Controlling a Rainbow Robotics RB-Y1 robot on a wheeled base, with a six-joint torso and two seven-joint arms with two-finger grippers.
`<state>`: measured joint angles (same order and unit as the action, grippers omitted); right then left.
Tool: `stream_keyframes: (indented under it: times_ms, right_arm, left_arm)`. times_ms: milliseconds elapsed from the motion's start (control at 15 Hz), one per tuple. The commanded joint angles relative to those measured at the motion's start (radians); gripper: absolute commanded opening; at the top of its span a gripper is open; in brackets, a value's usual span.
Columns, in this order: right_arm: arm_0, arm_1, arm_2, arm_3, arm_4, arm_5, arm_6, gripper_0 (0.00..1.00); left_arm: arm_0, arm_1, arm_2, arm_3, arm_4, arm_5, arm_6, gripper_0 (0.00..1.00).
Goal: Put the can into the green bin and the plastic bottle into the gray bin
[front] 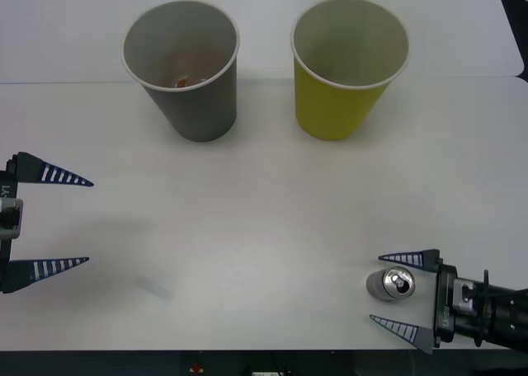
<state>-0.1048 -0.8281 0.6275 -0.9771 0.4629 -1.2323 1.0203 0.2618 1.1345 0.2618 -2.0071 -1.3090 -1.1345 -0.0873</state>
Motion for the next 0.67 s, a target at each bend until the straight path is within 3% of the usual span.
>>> stream_keyframes:
  times_ms: [67,667]
  right_arm:
    - [-0.001,0.001,0.001,0.000,0.000,0.008,0.001,0.00]
    - [-0.003,-0.002,0.001,-0.014,-0.026,-0.010,-0.020,0.00]
  left_arm:
    - [0.000,0.000,0.000,0.000,0.000,0.000,0.000,1.00]
    - [0.000,0.000,0.000,0.000,0.000,0.000,0.000,1.00]
